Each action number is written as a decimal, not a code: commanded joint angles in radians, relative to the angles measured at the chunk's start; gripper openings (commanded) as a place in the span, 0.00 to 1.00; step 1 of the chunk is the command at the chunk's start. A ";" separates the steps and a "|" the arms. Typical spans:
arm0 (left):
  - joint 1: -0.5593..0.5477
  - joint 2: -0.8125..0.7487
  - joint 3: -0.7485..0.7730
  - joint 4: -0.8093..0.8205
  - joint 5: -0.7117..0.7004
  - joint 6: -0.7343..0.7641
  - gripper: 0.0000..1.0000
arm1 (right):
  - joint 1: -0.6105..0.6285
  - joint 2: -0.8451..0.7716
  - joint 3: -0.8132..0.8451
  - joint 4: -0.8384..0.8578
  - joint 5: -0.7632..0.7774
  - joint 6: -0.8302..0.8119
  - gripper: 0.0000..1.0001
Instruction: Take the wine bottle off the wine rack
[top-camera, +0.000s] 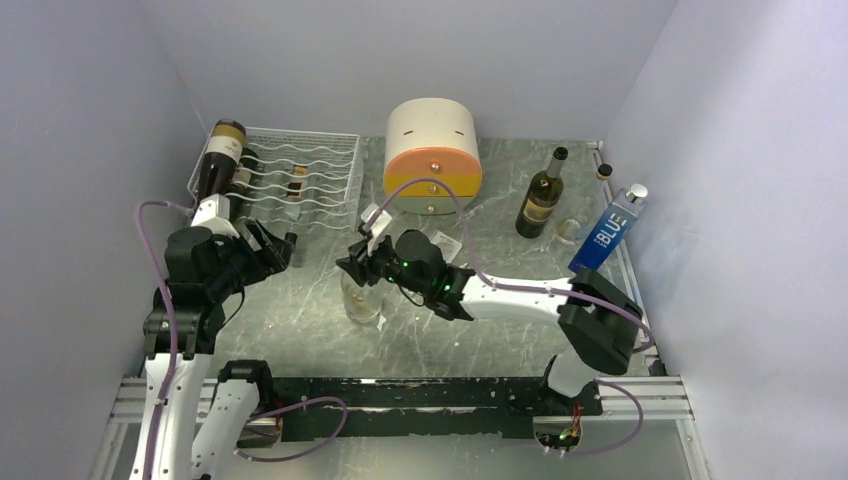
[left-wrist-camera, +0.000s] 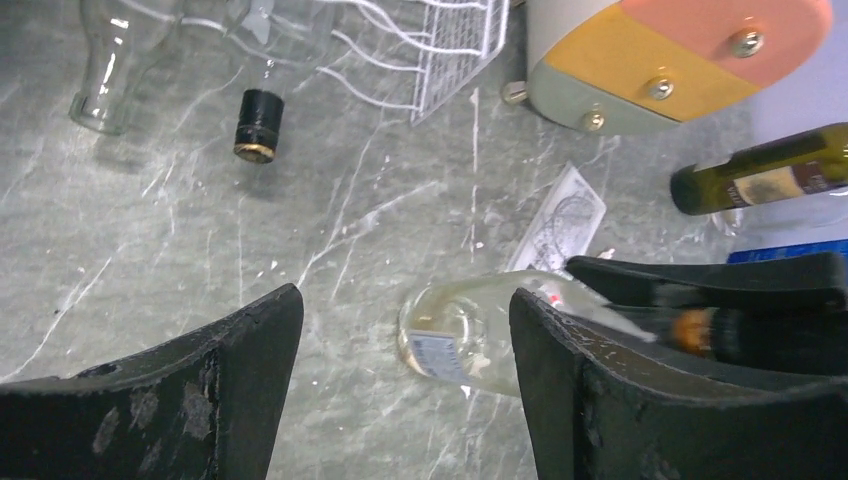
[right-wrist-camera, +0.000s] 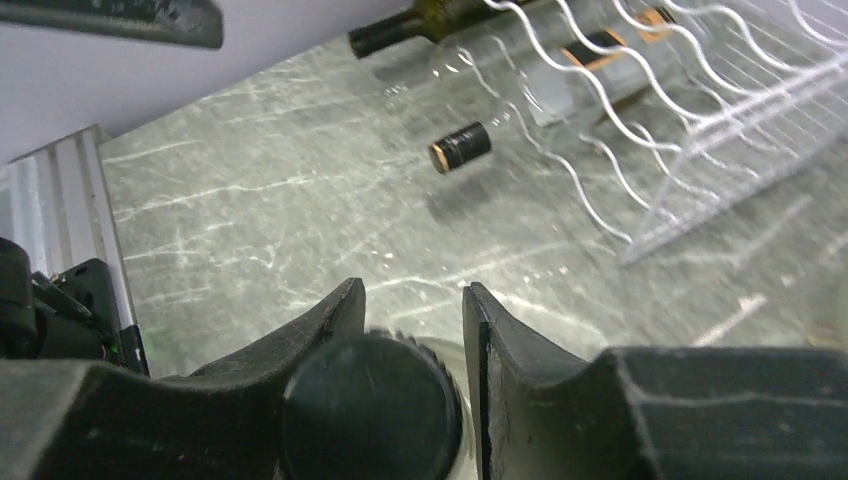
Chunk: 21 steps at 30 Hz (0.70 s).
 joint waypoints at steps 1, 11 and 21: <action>-0.005 -0.035 -0.029 0.043 -0.062 0.011 0.79 | -0.033 -0.170 0.068 -0.108 0.113 0.101 0.00; -0.005 -0.080 -0.085 0.101 -0.035 0.015 0.79 | -0.178 -0.498 0.017 -0.506 0.369 0.137 0.00; -0.003 -0.138 -0.107 0.121 -0.022 0.018 0.78 | -0.375 -0.691 0.000 -0.718 0.768 0.145 0.00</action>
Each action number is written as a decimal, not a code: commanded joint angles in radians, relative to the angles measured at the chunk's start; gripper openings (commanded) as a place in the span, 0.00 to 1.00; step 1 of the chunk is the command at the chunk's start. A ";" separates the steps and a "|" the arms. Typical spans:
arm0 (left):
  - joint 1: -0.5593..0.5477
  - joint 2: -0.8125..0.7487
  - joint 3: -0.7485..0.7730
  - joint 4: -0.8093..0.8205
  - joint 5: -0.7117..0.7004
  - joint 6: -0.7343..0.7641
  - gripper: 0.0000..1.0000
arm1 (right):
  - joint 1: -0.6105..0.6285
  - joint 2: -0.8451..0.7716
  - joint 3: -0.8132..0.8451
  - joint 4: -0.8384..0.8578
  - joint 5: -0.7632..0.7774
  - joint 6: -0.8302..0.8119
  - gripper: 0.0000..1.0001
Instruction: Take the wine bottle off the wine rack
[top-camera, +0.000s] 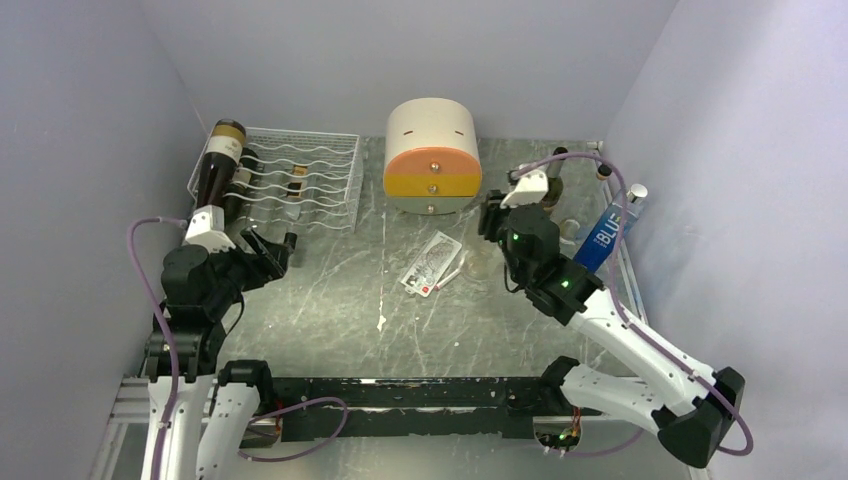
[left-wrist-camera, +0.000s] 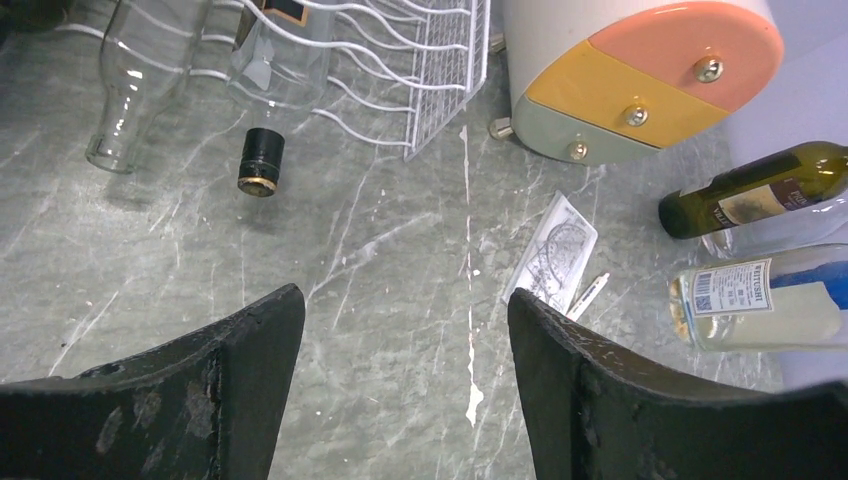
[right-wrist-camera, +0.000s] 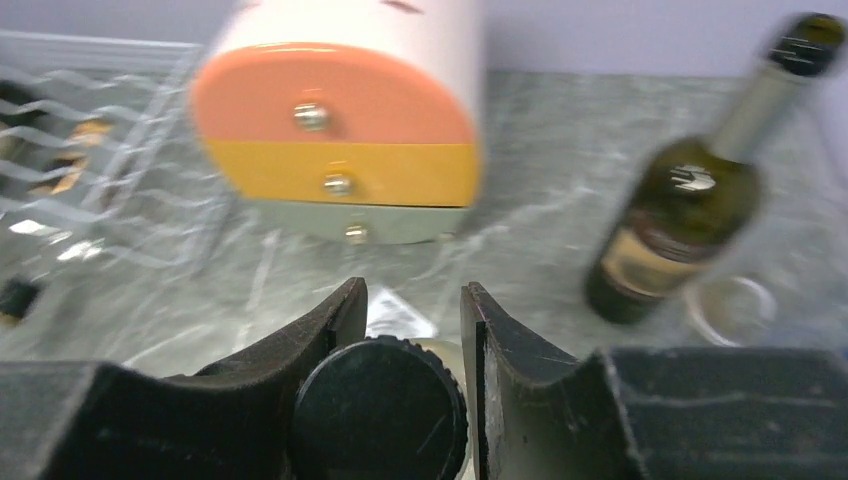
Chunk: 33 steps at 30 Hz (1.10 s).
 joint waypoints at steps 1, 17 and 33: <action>-0.001 -0.039 -0.013 0.057 0.006 0.013 0.78 | -0.094 -0.035 0.023 -0.015 0.233 0.040 0.00; 0.016 -0.103 -0.022 0.070 0.029 0.021 0.78 | -0.414 0.066 -0.139 0.282 0.255 0.046 0.00; 0.033 -0.101 -0.025 0.074 0.042 0.026 0.78 | -0.475 0.140 -0.259 0.465 0.258 0.027 0.05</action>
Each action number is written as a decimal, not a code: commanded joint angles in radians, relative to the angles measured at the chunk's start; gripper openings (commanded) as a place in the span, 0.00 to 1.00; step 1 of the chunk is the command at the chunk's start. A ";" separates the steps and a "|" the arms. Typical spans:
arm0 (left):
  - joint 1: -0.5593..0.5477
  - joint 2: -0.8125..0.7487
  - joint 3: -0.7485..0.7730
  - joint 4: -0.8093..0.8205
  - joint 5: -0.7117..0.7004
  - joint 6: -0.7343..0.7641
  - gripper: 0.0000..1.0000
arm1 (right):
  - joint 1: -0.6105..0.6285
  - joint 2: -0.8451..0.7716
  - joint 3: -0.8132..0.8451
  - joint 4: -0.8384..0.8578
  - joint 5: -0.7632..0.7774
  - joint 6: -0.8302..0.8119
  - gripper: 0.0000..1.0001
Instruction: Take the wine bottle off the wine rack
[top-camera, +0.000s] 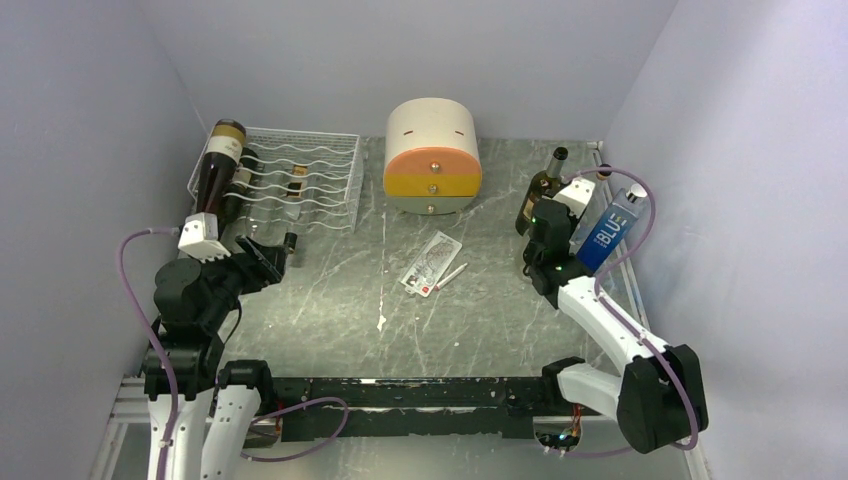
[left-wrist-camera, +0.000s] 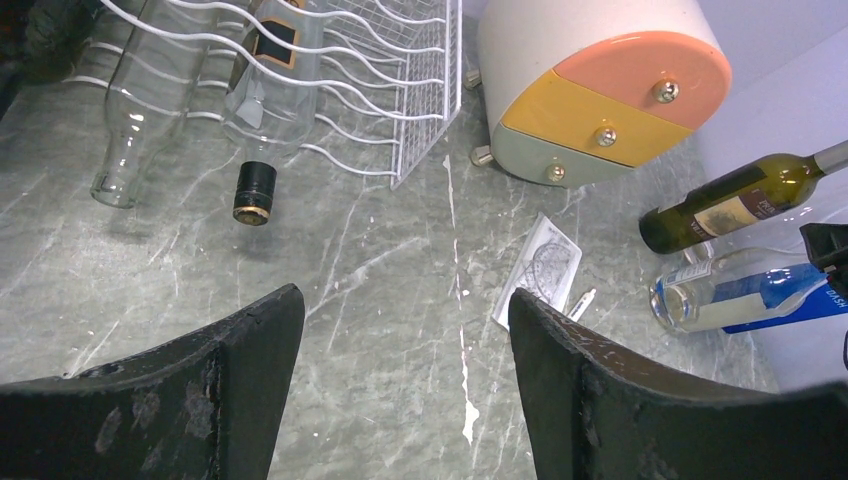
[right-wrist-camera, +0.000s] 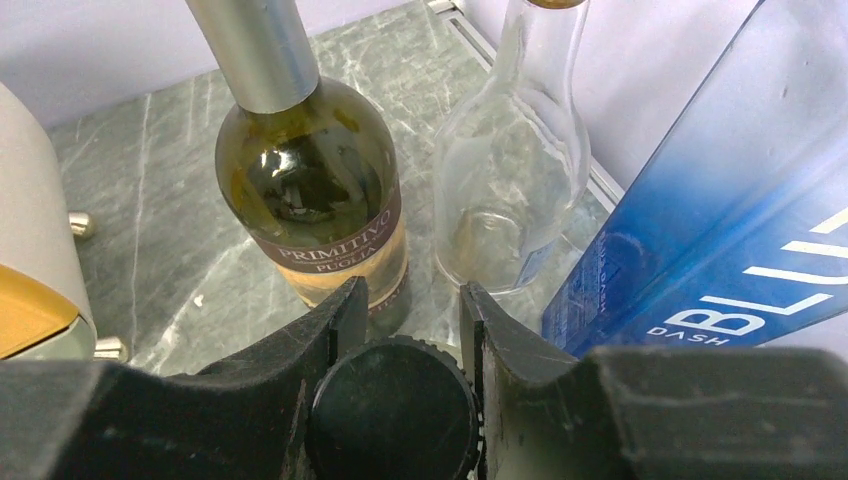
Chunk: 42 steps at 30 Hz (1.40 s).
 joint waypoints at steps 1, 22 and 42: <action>0.018 -0.004 -0.010 0.045 0.032 0.016 0.78 | -0.010 -0.005 0.004 0.142 0.034 0.019 0.10; 0.036 0.071 -0.002 0.034 0.026 0.012 0.85 | -0.003 -0.235 0.139 -0.124 -0.312 -0.030 0.91; 0.037 0.448 0.246 -0.031 -0.525 0.354 1.00 | 0.759 -0.046 0.219 -0.251 -0.562 -0.292 1.00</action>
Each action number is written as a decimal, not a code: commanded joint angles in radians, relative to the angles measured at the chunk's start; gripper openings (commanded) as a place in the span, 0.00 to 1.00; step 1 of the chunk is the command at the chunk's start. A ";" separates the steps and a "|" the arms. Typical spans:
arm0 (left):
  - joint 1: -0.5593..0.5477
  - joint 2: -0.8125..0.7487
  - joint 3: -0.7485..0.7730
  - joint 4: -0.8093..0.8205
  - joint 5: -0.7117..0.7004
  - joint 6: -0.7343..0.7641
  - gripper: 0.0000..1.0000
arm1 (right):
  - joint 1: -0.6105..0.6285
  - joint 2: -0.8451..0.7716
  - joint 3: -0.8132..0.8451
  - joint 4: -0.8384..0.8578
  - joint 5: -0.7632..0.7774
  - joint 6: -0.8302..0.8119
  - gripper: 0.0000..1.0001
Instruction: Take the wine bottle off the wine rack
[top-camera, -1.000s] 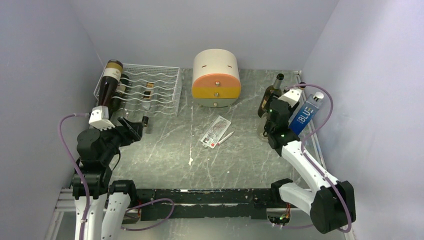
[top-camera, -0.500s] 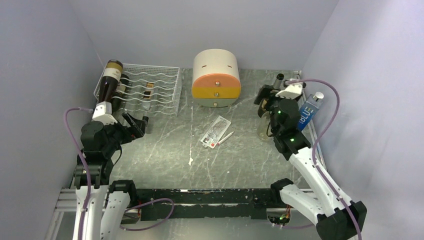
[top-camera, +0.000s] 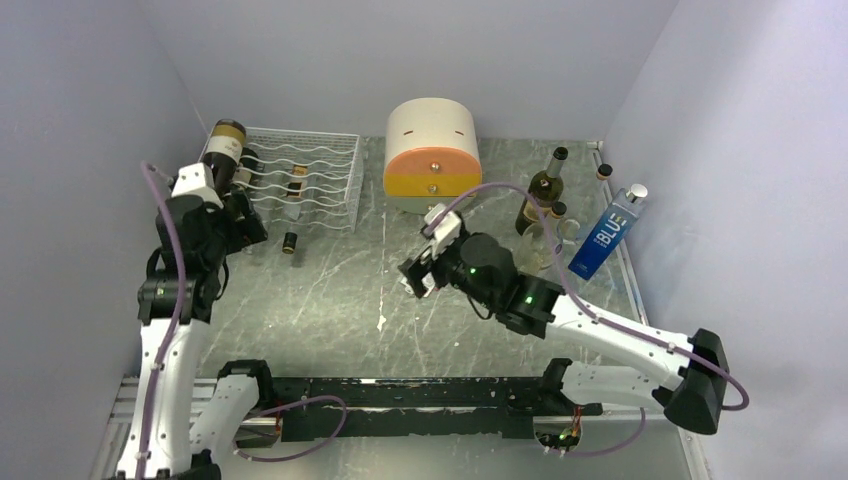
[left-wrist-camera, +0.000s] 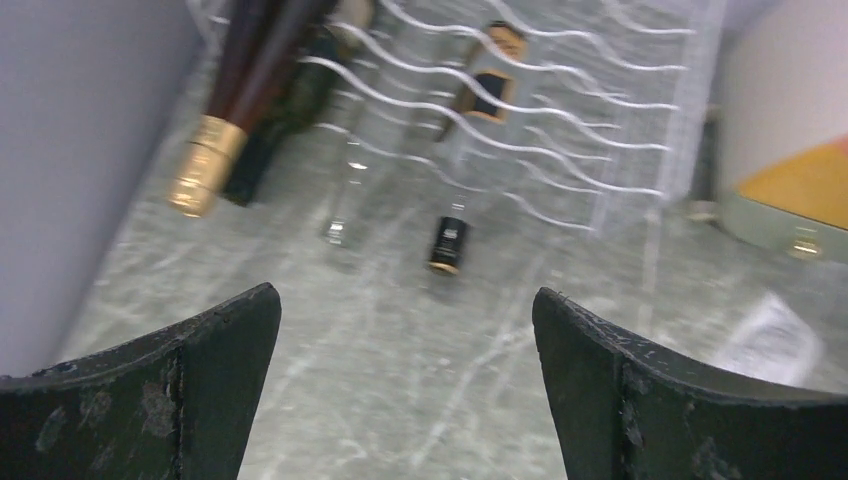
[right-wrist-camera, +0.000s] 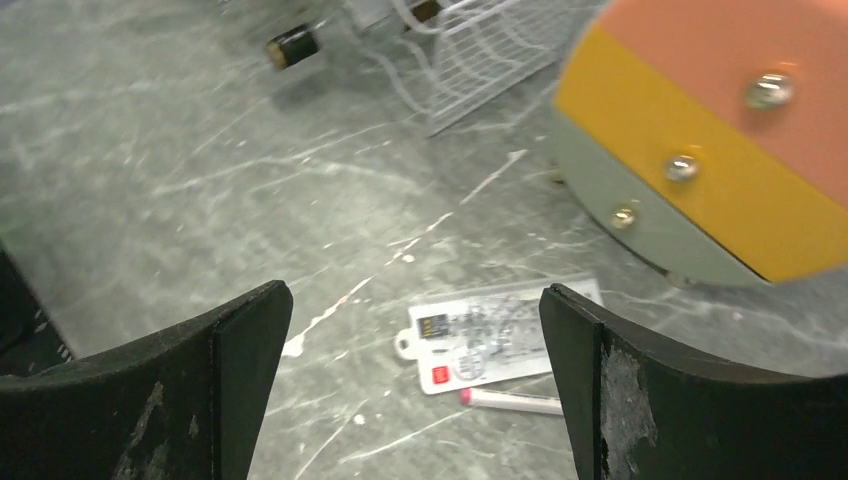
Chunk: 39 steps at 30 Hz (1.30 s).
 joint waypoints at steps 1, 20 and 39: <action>0.009 0.123 0.034 0.005 -0.321 0.198 0.99 | 0.095 0.033 0.036 -0.023 -0.004 -0.050 1.00; 0.055 0.535 -0.164 0.646 -0.501 0.758 0.95 | 0.117 -0.209 -0.048 0.074 -0.031 -0.035 1.00; 0.143 0.844 -0.149 0.976 -0.549 0.873 0.85 | 0.118 -0.219 -0.056 0.080 -0.018 -0.029 1.00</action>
